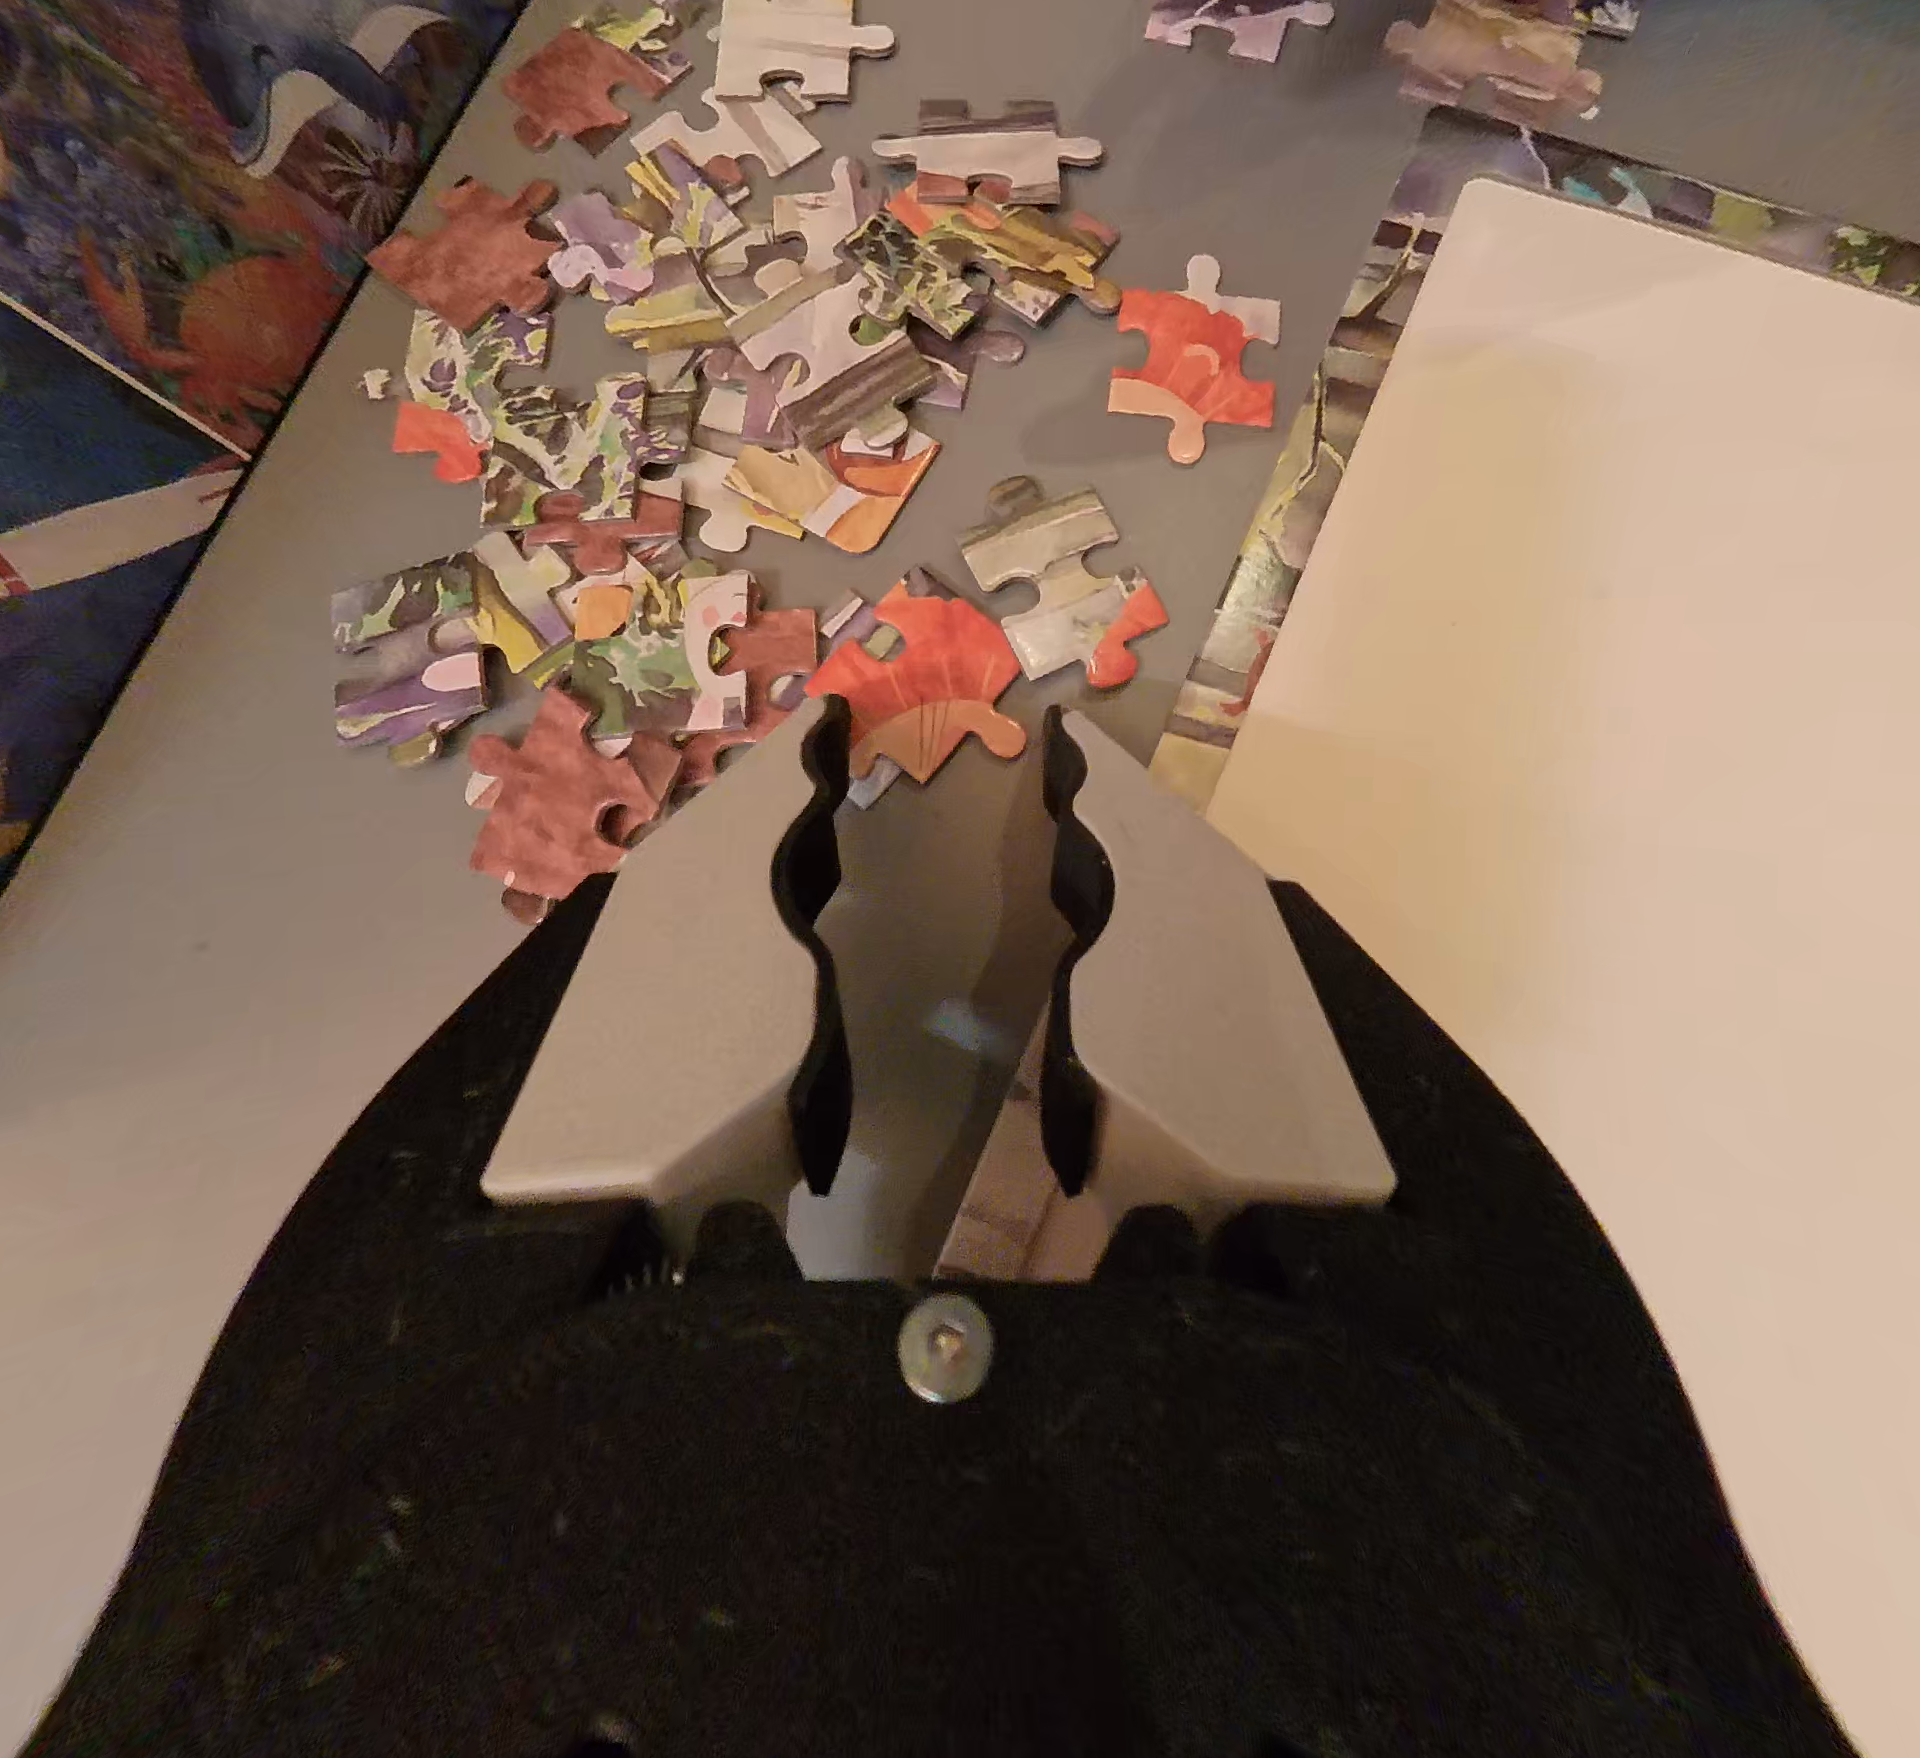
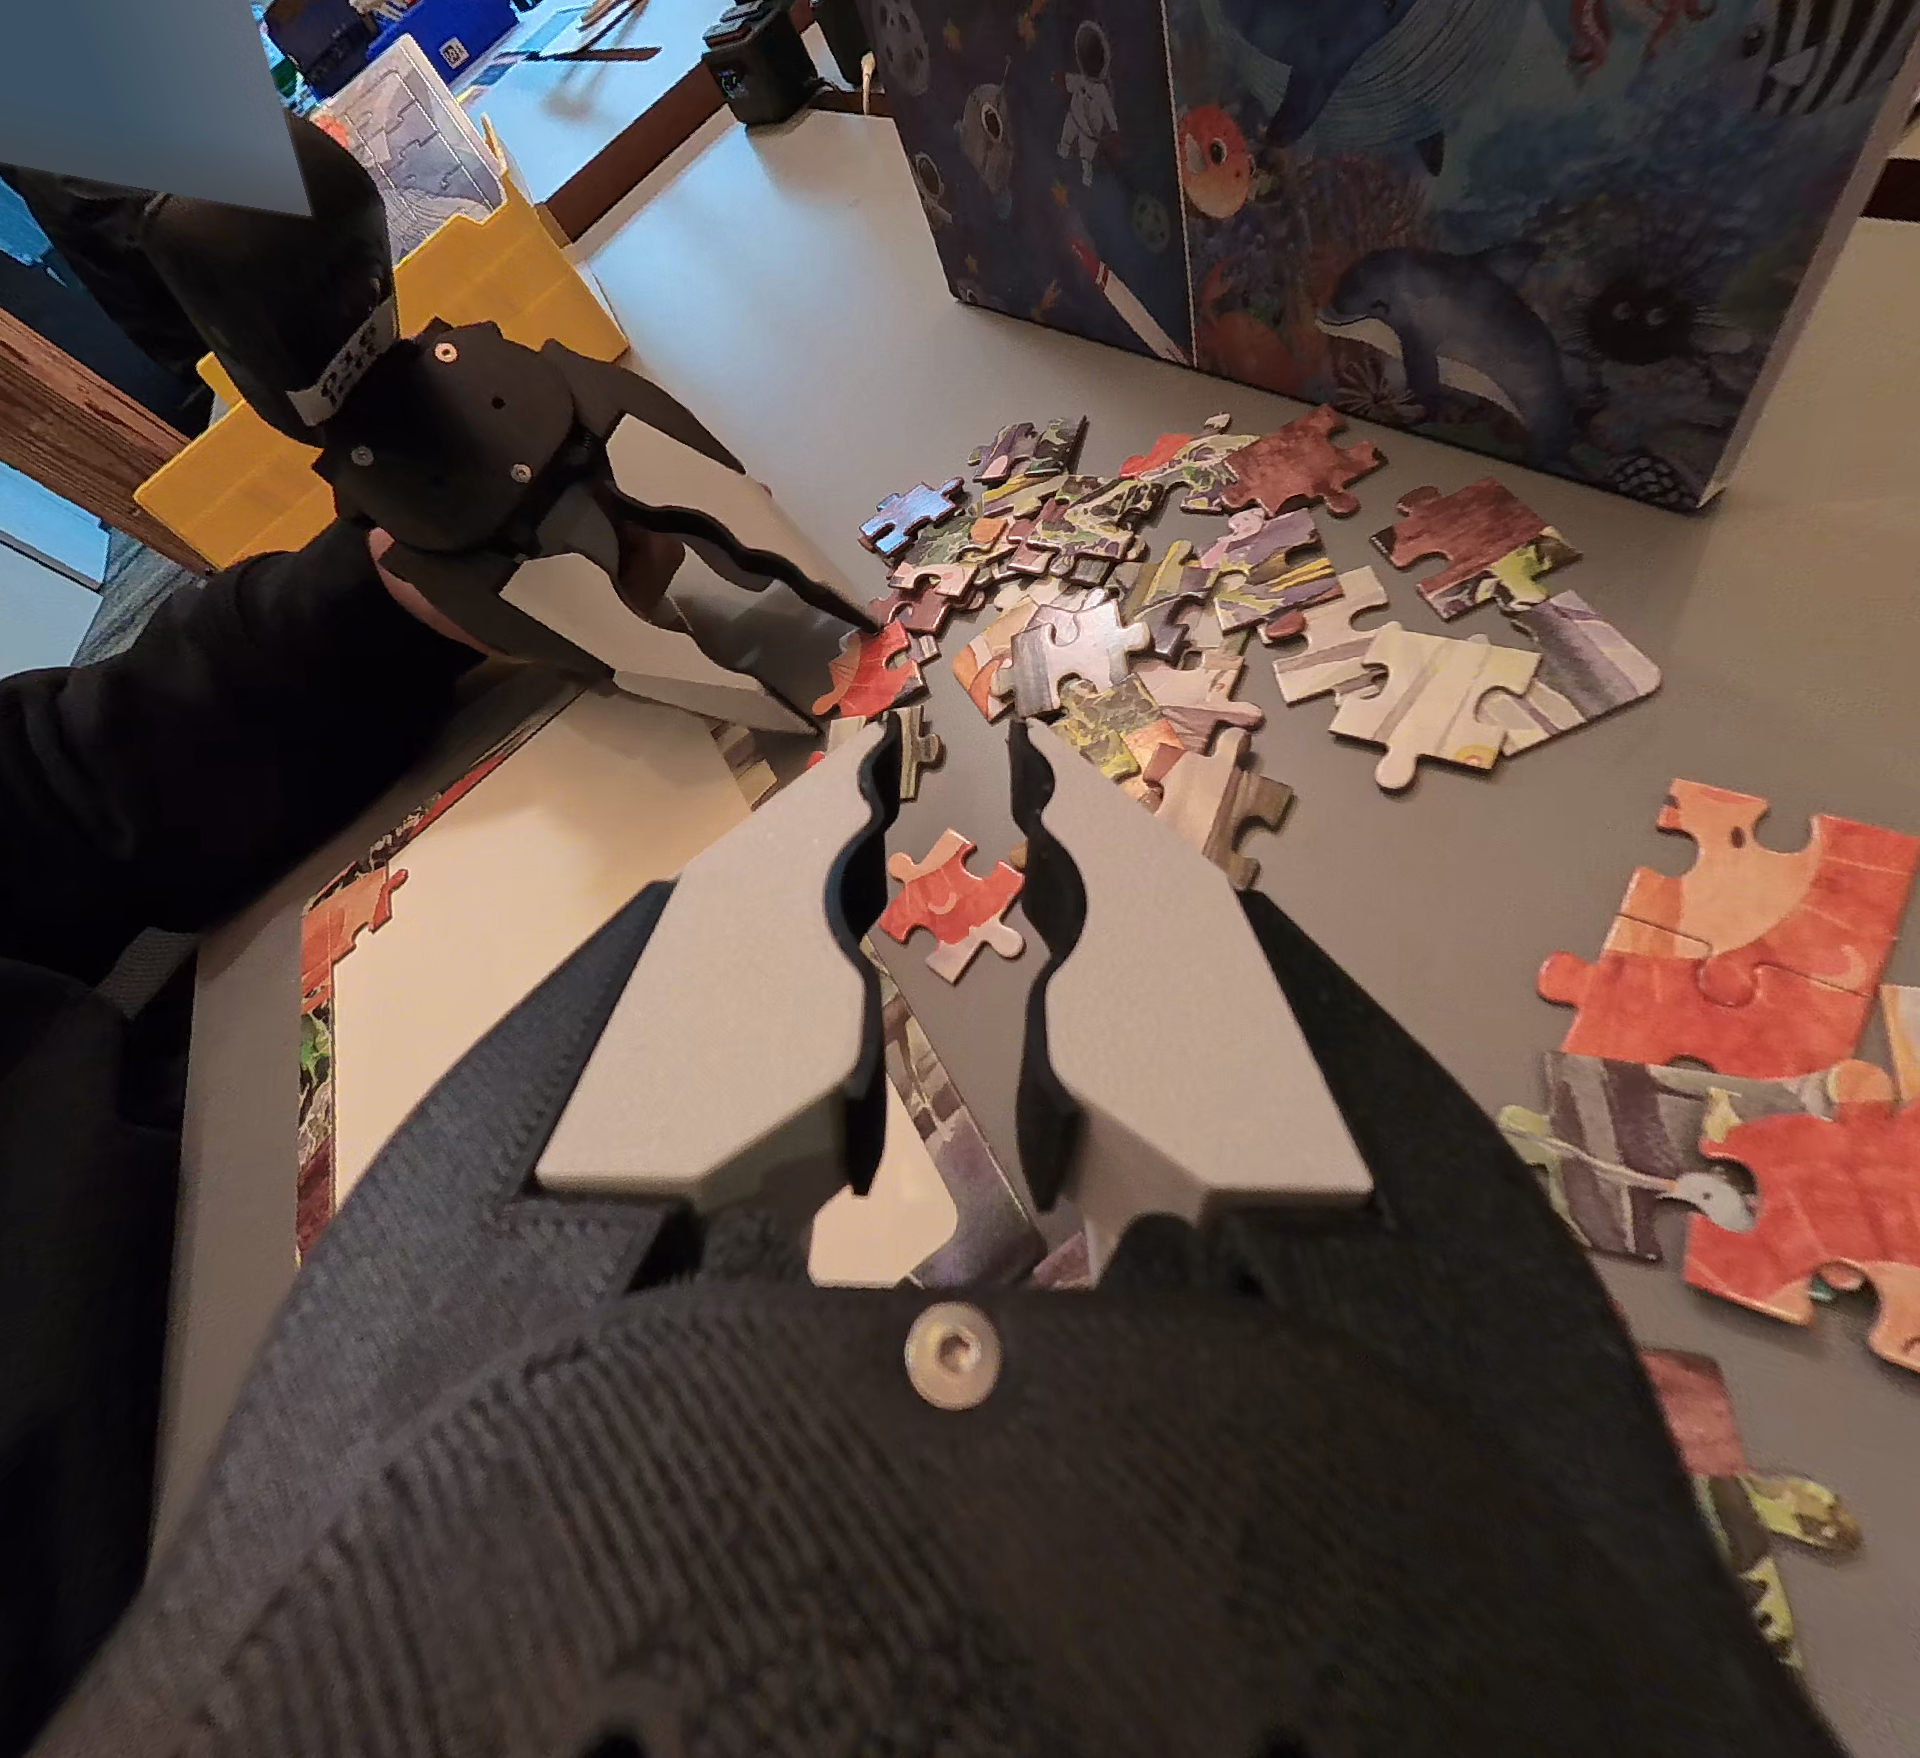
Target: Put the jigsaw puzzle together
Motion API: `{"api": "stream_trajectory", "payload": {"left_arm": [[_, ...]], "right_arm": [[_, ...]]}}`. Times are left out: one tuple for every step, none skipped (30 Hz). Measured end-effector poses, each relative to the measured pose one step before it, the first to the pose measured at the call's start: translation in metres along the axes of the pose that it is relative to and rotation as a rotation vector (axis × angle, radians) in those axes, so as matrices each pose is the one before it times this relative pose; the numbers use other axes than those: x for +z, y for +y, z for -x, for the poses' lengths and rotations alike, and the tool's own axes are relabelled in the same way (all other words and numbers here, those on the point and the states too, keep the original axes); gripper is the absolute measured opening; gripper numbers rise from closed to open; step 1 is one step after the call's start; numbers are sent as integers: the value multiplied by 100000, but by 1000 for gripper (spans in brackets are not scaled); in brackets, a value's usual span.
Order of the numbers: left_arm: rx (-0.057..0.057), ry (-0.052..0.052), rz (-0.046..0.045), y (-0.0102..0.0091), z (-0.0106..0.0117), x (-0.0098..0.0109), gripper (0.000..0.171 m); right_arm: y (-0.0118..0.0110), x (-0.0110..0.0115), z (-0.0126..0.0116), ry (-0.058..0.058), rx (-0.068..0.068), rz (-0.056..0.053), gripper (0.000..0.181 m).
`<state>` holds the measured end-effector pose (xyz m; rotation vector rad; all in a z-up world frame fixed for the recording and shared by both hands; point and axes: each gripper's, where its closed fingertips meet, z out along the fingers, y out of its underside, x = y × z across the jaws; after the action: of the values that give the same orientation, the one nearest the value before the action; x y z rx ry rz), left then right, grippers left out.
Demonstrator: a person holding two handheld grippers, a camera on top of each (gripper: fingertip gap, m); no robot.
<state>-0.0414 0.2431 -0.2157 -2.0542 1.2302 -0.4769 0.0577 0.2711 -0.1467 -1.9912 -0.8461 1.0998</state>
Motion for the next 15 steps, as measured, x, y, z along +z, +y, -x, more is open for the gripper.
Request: {"api": "stream_trajectory", "payload": {"left_arm": [[-234,-815,288,28,155,-5,37],[-355,-373,188,27,118,-38,37],[-202,-116,86,44,96,-62,37],[-183,-71,135,64,95,-64,37],[-219,-50,149,69,104,-67,37],[-250,-122,106,52,121,-67,36],[-214,-339,161,63,145,-75,36],[-81,-567,233,73,187,-80,36],[59,-810,387,96,233,-120,36],[-21,-1097,425,116,320,-147,36],[-307,-1668,325,106,443,-166,36],[-618,-1466,-103,49,447,-185,36],[-981,-864,-565,-1,369,-190,36],[-1147,-307,-713,-57,287,-189,35],[-1082,154,-759,-72,172,-173,35]], "right_arm": [[-12,-10,-1,19,17,-41,18],[-11,-10,3,-20,1,-33,18],[-9,-11,6,5,-16,-57,18],[-8,-4,9,3,-32,-41,18],[-3,-7,13,-30,-48,0,19],[-5,2,8,29,-71,-1,18],[-1,0,9,23,-61,30,19],[12,10,1,-11,-9,41,19],[7,4,-9,-7,33,32,19],[5,6,-5,-23,51,14,19],[18,7,4,-52,69,15,18],[8,12,1,-43,36,51,18],[12,10,-4,21,-19,44,18],[19,14,9,5,-40,66,19],[8,4,8,13,-43,36,19]]}}
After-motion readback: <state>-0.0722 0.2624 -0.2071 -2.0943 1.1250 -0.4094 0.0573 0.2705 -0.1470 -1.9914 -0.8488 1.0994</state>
